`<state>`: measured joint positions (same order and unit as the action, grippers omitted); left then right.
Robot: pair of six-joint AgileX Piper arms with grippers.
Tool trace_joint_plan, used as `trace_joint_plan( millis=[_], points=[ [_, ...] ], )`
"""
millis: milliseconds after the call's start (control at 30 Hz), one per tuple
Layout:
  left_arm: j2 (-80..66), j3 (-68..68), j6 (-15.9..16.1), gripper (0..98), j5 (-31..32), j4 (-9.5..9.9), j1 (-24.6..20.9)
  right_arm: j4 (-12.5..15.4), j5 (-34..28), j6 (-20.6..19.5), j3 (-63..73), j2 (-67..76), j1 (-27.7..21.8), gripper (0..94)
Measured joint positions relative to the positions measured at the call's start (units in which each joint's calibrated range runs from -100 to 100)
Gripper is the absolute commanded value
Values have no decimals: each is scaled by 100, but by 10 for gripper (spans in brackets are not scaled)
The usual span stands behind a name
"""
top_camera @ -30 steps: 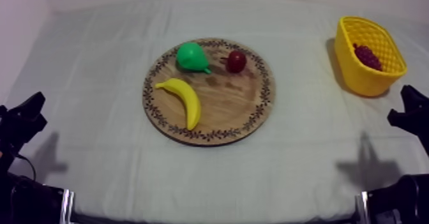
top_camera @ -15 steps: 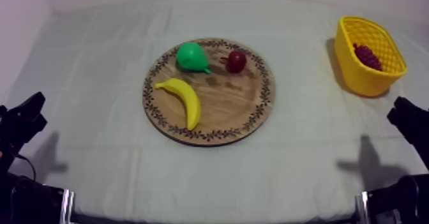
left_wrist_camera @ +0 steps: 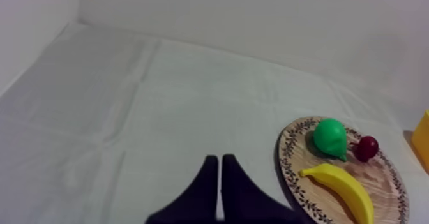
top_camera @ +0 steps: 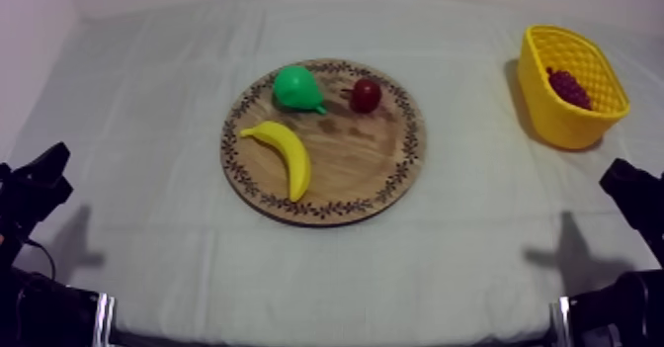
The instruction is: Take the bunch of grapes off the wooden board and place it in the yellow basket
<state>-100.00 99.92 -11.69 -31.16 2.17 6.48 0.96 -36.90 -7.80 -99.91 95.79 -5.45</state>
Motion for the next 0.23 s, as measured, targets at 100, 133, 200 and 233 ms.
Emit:
trace_joint_plan(
  millis=[100,133,200,233],
  points=[
    [0,0,0,1,0,0,0,-2,0,504,0,0,0,3],
    [0,0,0,1,0,0,0,-2,0,711,0,0,0,2],
    [0,0,0,1,0,0,0,-10,0,1090,0,0,0,2],
    [0,0,0,1,0,0,0,-14,0,1266,0,0,0,2]
  ],
)
